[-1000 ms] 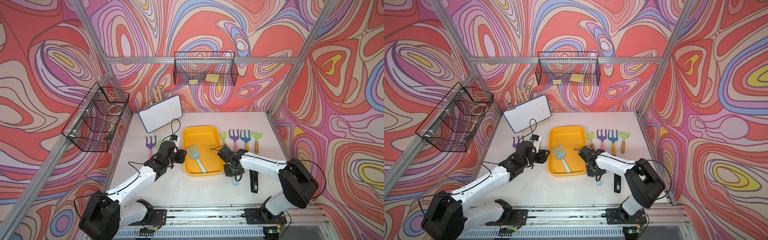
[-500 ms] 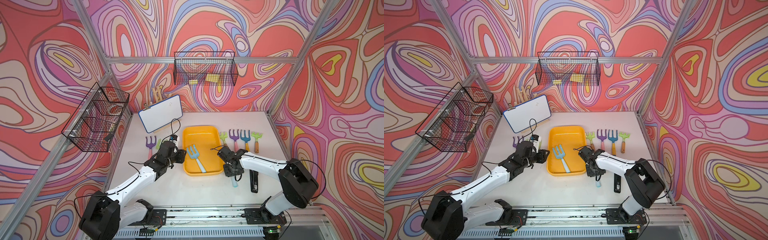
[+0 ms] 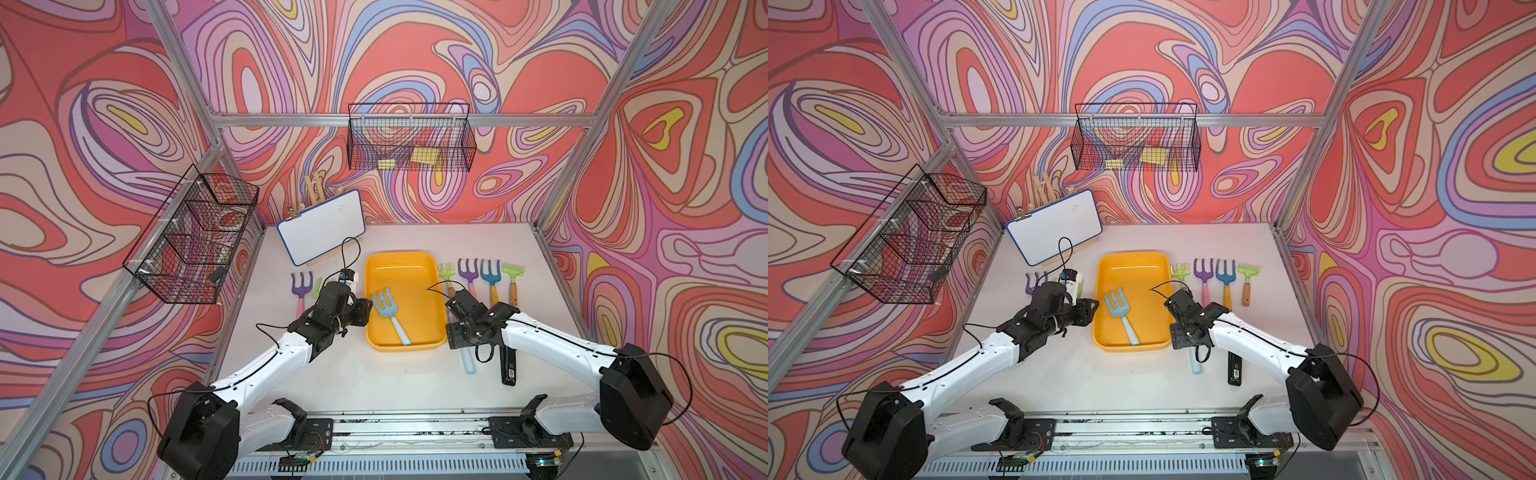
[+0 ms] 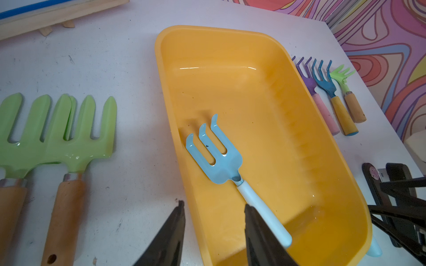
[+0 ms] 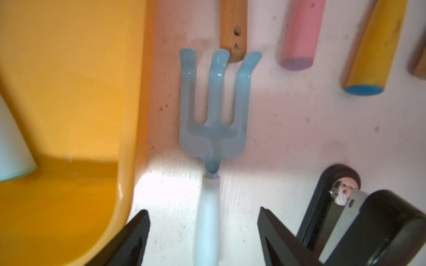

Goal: Take the hand rake out of the storage box
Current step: Place the rake at the center of the board, then pick up the rake from the storage box.

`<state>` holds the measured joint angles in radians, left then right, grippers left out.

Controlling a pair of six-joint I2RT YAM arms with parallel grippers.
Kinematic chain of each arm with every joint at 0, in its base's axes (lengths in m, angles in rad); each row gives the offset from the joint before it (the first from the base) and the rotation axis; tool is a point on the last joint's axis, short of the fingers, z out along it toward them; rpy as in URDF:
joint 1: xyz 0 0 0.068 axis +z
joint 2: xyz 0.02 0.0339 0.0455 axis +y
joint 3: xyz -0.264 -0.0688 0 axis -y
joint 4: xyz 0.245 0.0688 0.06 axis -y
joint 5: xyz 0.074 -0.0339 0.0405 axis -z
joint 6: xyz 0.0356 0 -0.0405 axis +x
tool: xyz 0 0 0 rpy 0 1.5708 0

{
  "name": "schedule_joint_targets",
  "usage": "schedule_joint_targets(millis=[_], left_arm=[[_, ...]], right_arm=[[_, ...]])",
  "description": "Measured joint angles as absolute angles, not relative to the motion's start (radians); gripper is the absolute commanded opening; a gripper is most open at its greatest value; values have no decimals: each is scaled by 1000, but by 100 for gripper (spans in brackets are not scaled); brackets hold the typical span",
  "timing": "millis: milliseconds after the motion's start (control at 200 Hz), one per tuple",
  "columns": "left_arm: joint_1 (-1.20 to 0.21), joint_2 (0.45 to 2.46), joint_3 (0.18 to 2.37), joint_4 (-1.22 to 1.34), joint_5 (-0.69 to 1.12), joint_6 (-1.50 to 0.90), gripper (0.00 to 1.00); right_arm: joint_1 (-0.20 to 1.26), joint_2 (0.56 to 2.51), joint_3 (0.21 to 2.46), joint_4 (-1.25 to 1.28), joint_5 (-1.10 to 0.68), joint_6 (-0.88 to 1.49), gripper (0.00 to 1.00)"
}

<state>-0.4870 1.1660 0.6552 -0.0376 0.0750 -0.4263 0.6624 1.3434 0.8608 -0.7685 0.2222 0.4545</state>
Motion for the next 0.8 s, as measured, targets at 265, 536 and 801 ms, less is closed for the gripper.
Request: schedule_joint_targets(millis=[265,536,801], left_arm=[[-487,1161,655,-38,64,-419,47],[-487,1159,655,-39,59,-419,47],[-487,1146,655,-45,36,-418,47]], right_arm=[[662,1248,906,-696,242,399,92],[667,1288,1003,-619,128,348,75],[733,1486,1089,-582,17,277,70]])
